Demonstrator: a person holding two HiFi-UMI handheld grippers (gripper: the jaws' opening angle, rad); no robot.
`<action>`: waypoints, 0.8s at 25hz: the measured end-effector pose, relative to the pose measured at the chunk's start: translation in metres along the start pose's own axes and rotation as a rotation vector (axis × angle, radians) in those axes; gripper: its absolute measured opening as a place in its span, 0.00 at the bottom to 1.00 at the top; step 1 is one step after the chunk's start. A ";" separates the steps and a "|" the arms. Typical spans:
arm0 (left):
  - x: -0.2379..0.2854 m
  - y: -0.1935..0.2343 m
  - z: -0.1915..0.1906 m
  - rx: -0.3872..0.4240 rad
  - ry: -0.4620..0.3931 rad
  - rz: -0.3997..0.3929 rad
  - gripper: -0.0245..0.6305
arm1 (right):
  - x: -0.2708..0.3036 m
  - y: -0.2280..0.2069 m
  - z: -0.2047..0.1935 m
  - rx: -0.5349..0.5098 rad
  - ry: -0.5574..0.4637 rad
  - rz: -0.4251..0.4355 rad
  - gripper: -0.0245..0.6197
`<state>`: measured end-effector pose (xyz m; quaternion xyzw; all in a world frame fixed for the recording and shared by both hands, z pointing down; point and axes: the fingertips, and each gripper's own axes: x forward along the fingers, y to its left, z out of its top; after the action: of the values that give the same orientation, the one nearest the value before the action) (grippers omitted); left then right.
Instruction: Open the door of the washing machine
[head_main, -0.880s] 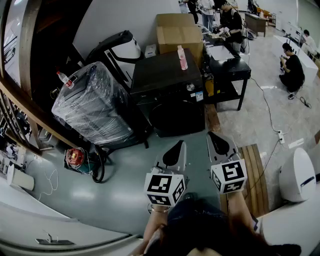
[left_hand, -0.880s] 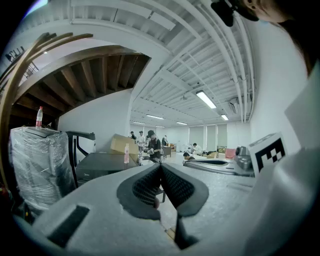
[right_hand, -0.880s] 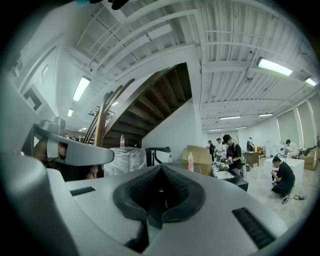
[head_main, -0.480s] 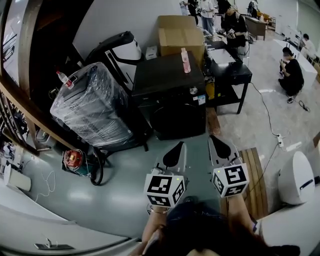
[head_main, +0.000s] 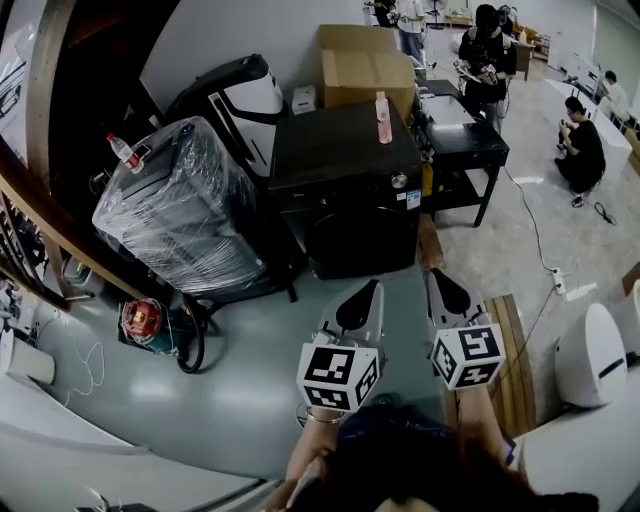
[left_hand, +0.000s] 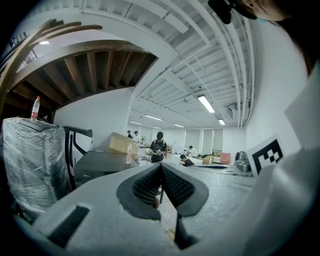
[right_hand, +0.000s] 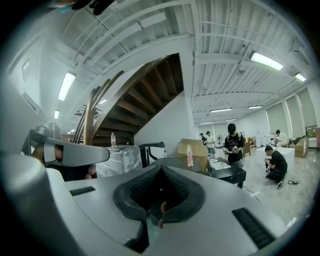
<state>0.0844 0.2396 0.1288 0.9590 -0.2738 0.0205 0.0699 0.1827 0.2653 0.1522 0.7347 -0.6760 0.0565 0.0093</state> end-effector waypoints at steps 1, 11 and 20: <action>0.001 0.005 0.000 -0.003 0.000 -0.005 0.06 | 0.005 0.002 0.000 0.001 0.001 -0.005 0.04; 0.012 0.038 0.000 -0.021 -0.004 -0.052 0.06 | 0.032 0.011 -0.007 0.007 0.018 -0.047 0.04; 0.041 0.063 -0.009 -0.043 0.021 -0.050 0.06 | 0.067 0.008 -0.018 0.002 0.048 -0.039 0.04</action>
<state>0.0858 0.1670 0.1481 0.9636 -0.2495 0.0228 0.0938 0.1788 0.2001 0.1756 0.7461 -0.6611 0.0745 0.0257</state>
